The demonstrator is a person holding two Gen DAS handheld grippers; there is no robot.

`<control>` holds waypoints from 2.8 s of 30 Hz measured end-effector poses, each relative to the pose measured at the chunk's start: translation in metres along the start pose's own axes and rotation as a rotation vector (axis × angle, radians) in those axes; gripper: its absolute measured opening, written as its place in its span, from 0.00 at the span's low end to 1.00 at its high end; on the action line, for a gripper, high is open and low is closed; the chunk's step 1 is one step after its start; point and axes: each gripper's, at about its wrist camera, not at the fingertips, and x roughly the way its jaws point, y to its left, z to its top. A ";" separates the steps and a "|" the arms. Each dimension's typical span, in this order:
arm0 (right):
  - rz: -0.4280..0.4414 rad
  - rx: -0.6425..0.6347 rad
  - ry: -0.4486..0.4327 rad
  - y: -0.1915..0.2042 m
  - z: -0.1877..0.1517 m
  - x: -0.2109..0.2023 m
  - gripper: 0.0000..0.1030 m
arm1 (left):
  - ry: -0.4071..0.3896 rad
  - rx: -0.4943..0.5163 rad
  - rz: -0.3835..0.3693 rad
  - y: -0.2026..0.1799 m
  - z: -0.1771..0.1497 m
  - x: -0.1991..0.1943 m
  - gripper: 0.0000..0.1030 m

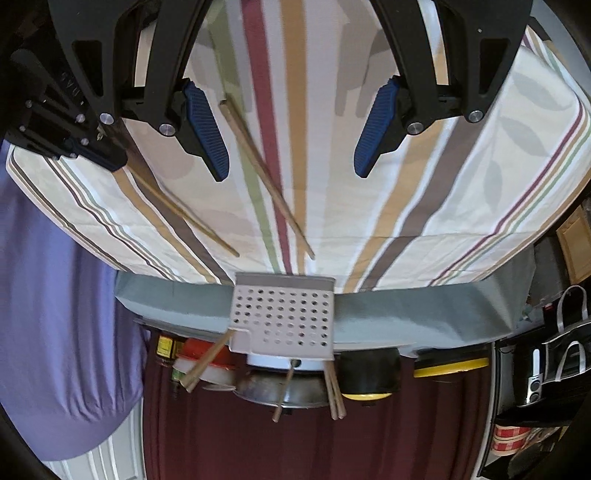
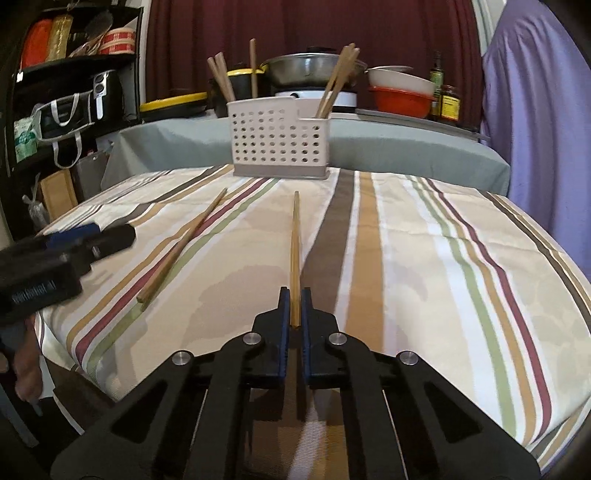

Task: Organize utensils
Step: 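Move both open tools back over the remaining chopsticks, then close the left tool on a chopstick while the right tool grasps the other, then lift both held chopsticks and carry them above the white basket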

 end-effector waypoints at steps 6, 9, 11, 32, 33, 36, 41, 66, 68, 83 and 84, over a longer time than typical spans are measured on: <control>0.004 0.027 -0.009 -0.010 0.000 -0.002 0.06 | 0.058 0.036 -0.007 -0.016 -0.009 0.016 0.50; 0.014 0.038 -0.013 -0.013 0.000 -0.002 0.06 | 0.090 0.053 -0.013 -0.021 -0.013 0.023 0.41; 0.017 0.040 -0.014 -0.013 -0.001 -0.002 0.06 | 0.101 0.062 -0.010 -0.022 -0.015 0.025 0.37; 0.023 0.038 -0.020 -0.012 -0.002 -0.004 0.06 | 0.104 0.084 -0.017 -0.024 -0.020 0.014 0.09; 0.022 0.037 -0.021 -0.012 -0.002 -0.004 0.06 | 0.103 0.085 -0.018 -0.025 -0.020 0.014 0.08; 0.020 0.033 -0.022 -0.011 -0.002 -0.005 0.06 | 0.104 0.091 -0.027 -0.026 -0.021 0.013 0.06; 0.011 0.028 -0.037 -0.010 0.001 -0.010 0.06 | 0.086 0.097 -0.032 -0.027 -0.019 0.007 0.06; -0.041 -0.030 -0.221 -0.006 0.052 -0.062 0.06 | -0.177 0.132 0.002 -0.016 0.034 -0.048 0.06; -0.043 -0.039 -0.248 -0.006 0.060 -0.068 0.06 | -0.200 0.125 0.001 -0.014 0.042 -0.054 0.06; -0.020 -0.056 -0.372 -0.009 0.124 -0.087 0.06 | -0.311 0.083 0.002 0.000 0.093 -0.086 0.06; -0.018 -0.056 -0.373 -0.008 0.126 -0.087 0.06 | -0.311 0.082 0.003 0.001 0.095 -0.087 0.06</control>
